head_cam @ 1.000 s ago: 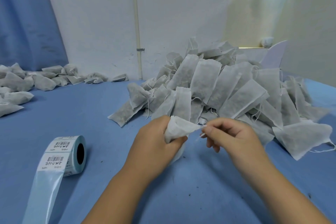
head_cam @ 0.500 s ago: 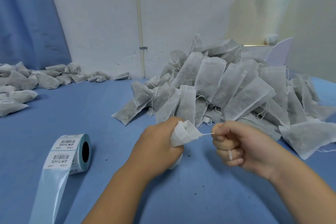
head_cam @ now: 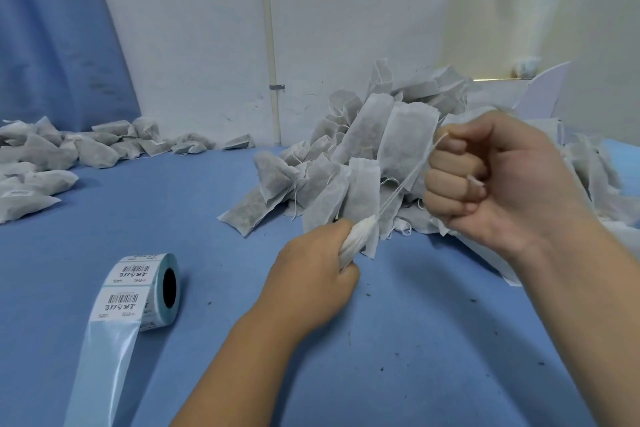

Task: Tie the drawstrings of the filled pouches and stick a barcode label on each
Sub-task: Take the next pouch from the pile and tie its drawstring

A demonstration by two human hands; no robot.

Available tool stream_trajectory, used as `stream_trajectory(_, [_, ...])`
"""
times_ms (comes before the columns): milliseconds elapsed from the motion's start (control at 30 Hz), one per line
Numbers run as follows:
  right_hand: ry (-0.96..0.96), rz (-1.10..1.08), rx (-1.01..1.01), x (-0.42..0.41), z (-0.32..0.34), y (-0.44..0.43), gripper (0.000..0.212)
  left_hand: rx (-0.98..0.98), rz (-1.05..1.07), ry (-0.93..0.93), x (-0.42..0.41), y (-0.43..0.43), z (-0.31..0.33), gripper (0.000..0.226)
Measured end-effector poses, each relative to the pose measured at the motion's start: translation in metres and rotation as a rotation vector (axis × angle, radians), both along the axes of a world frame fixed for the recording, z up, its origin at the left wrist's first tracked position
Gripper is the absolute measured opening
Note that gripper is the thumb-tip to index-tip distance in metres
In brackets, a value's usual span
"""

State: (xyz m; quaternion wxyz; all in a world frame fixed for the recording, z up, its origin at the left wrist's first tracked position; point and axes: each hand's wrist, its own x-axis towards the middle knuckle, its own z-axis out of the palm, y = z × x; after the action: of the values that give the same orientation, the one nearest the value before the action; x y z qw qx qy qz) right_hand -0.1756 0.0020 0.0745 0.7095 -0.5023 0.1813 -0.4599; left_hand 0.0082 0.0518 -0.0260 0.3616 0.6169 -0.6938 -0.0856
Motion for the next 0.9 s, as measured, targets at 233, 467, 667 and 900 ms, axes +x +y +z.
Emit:
stream_trajectory(233, [0.01,0.013,0.083,0.027,-0.005,-0.015,0.017,0.032,-0.027,0.058,0.006,0.002,-0.002,0.053])
stream_trajectory(467, [0.057,0.042,0.009,0.026,-0.004,-0.021,0.023,-0.353,-0.043,0.17,0.001,0.004,0.006,0.044])
stream_trajectory(667, [0.187,0.061,-0.042,0.024,-0.007,-0.016,0.032,-0.137,-0.117,0.763,-0.007,0.01,0.021,0.033])
stream_trajectory(900, [0.101,-0.022,-0.171,0.023,0.005,-0.013,0.035,-0.019,-0.166,0.714,-0.01,0.016,0.034,0.023])
